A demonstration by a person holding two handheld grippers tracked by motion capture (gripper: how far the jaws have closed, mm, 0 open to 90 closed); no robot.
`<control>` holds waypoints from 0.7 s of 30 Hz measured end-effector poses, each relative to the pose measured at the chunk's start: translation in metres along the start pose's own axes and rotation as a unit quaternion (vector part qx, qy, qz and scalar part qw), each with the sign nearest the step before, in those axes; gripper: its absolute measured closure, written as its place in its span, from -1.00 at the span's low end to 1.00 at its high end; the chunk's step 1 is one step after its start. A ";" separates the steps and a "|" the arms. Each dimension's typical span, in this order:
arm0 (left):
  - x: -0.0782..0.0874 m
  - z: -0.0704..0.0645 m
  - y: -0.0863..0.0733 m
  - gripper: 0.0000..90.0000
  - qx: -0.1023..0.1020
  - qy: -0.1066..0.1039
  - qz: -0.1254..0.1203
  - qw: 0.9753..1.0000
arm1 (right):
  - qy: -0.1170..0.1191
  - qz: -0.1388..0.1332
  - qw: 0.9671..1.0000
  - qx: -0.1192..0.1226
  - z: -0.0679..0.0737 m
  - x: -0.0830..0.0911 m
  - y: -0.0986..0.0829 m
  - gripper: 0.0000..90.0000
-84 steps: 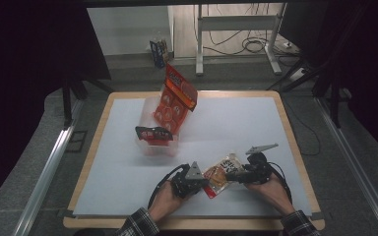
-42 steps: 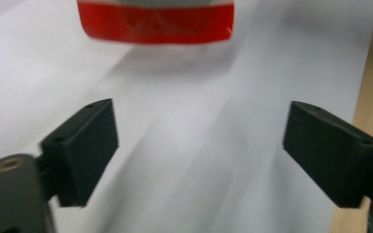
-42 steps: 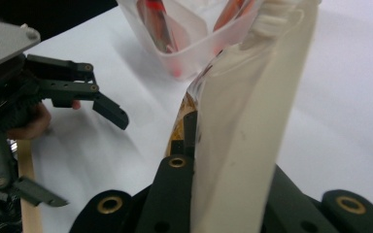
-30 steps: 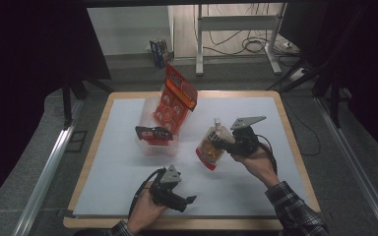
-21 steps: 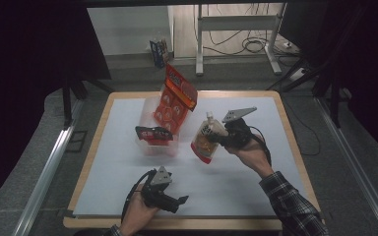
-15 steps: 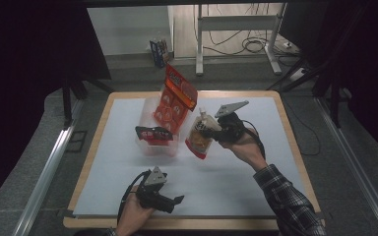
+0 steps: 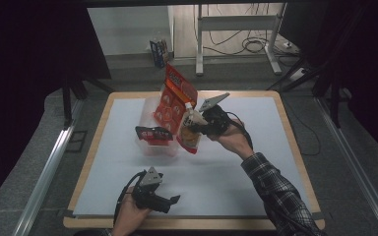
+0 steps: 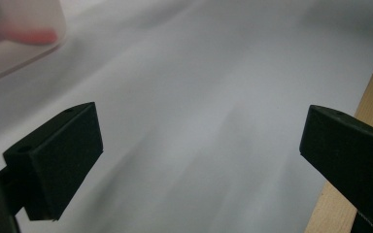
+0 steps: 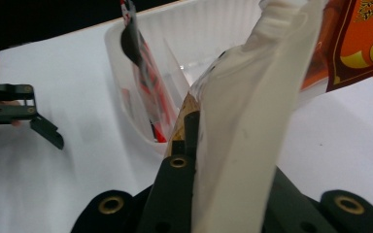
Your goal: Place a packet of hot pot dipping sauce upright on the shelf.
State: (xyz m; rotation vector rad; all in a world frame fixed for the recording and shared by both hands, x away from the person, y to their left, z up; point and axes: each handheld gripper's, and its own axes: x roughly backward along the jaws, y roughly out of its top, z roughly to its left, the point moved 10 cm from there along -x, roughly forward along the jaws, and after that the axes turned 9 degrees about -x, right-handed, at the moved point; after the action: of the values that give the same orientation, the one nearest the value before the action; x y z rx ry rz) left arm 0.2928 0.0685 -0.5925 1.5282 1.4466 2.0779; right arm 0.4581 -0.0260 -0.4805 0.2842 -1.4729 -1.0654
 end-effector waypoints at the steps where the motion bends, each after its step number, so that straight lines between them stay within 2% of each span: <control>1: 0.000 0.000 0.000 -0.96 0.000 0.000 0.000 1.000 | 0.000 0.000 1.000 0.000 0.000 0.000 0.000 0.93; 6: -0.001 0.000 -0.001 -0.96 -0.002 0.000 0.003 1.000 | 0.007 0.007 1.000 0.007 -0.002 -0.008 0.005 0.93; 21: -0.002 0.000 -0.002 -0.96 -0.003 -0.002 0.006 1.000 | -0.006 0.018 0.999 0.034 0.000 -0.025 0.026 0.94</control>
State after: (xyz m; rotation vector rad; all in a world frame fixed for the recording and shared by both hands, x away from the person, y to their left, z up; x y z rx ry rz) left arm 0.2927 0.0684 -0.5948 1.5412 1.4321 2.0827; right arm 0.4742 0.0060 -0.4780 0.2991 -1.5227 -0.9911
